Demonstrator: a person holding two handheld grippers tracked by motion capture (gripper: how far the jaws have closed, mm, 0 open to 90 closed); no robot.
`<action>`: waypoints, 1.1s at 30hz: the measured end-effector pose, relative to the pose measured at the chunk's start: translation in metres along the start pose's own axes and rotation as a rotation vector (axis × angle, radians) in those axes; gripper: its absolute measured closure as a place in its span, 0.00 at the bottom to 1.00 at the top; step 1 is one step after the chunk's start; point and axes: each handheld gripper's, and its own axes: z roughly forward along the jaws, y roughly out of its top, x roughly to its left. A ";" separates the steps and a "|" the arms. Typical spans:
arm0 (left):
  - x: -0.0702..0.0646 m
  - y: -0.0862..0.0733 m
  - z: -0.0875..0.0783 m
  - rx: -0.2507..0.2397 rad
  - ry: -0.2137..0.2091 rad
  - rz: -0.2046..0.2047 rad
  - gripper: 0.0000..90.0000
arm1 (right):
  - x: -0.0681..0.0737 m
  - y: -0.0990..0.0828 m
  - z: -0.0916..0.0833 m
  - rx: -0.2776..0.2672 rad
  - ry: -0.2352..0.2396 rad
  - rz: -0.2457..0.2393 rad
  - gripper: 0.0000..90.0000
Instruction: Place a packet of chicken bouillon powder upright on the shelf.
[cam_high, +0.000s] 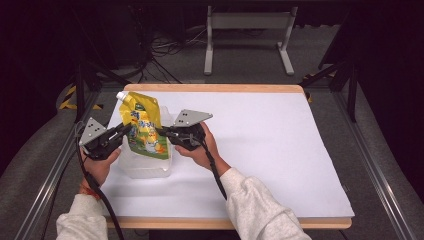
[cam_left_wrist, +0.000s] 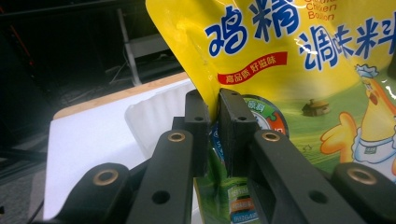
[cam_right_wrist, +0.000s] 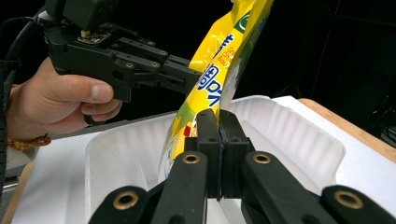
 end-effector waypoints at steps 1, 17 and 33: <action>0.001 -0.001 0.000 0.001 -0.006 -0.004 0.92 | 0.000 0.000 0.000 0.002 -0.004 -0.007 0.99; 0.004 -0.013 0.003 0.021 0.009 -0.001 0.92 | -0.006 -0.007 0.012 0.018 -0.027 -0.026 0.99; 0.007 -0.025 0.011 0.083 -0.008 -0.006 0.91 | -0.005 -0.024 0.020 0.039 -0.006 0.012 0.99</action>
